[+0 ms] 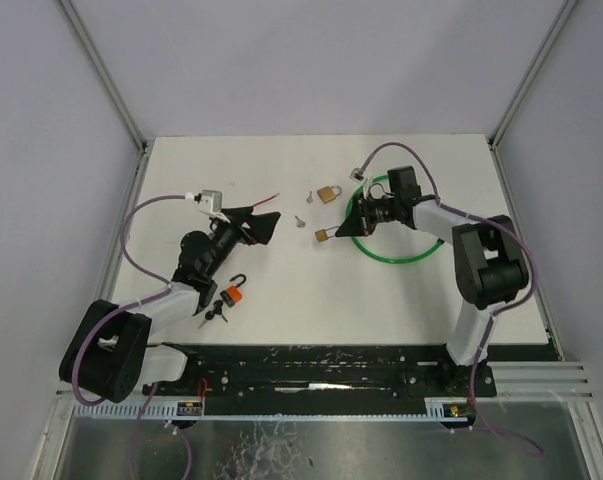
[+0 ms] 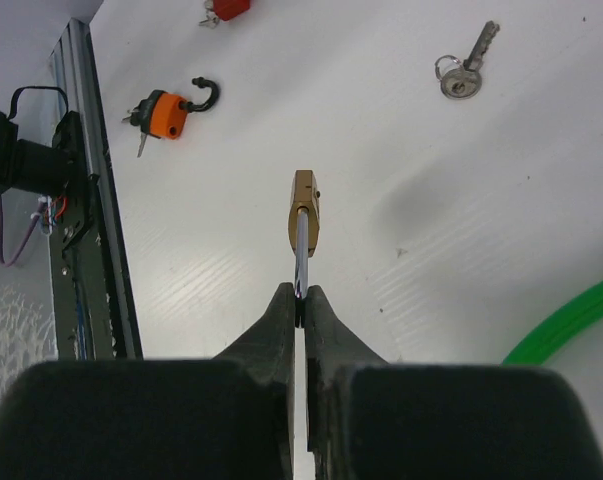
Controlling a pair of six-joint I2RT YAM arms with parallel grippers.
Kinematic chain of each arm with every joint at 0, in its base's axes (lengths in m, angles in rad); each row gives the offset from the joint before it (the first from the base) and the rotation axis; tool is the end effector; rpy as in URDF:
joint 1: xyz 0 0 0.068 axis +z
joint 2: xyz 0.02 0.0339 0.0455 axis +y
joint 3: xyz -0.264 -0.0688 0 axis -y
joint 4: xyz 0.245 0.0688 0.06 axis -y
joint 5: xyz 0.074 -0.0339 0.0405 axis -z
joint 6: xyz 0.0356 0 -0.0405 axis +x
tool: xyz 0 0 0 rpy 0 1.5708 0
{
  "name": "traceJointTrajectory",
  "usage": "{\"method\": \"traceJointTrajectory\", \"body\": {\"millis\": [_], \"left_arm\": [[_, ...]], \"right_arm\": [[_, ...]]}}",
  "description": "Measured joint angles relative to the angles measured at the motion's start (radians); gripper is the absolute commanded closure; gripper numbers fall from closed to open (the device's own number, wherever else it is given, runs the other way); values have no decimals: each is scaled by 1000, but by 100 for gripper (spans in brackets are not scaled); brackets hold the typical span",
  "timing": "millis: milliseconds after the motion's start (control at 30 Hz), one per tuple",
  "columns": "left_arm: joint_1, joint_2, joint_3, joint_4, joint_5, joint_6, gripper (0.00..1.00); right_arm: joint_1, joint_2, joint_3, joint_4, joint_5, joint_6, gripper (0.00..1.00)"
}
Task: Lock with the key
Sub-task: Place the lock at the center of the board.
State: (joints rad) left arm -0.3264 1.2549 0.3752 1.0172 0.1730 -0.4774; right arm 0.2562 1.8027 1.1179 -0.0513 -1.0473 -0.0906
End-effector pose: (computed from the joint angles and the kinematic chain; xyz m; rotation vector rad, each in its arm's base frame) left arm 0.2333 -0.0855 0.2288 0.0352 1.4823 -0.7803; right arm 0.3563 0.1252 0.2003 -0.8872 1.9654 1.2787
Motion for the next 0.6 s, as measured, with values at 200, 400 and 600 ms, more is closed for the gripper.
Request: {"method": "traceJointTrajectory", "body": {"millis": [200, 400, 600], "left_arm": [[0, -5, -34, 61, 29, 18, 1], [0, -24, -95, 153, 30, 17, 3], [0, -24, -99, 200, 30, 17, 3]], "right_arm": [[64, 217, 108, 92, 46, 188, 99], [112, 393, 287, 79, 97, 294, 90], [136, 481, 441, 27, 137, 357, 56]]}}
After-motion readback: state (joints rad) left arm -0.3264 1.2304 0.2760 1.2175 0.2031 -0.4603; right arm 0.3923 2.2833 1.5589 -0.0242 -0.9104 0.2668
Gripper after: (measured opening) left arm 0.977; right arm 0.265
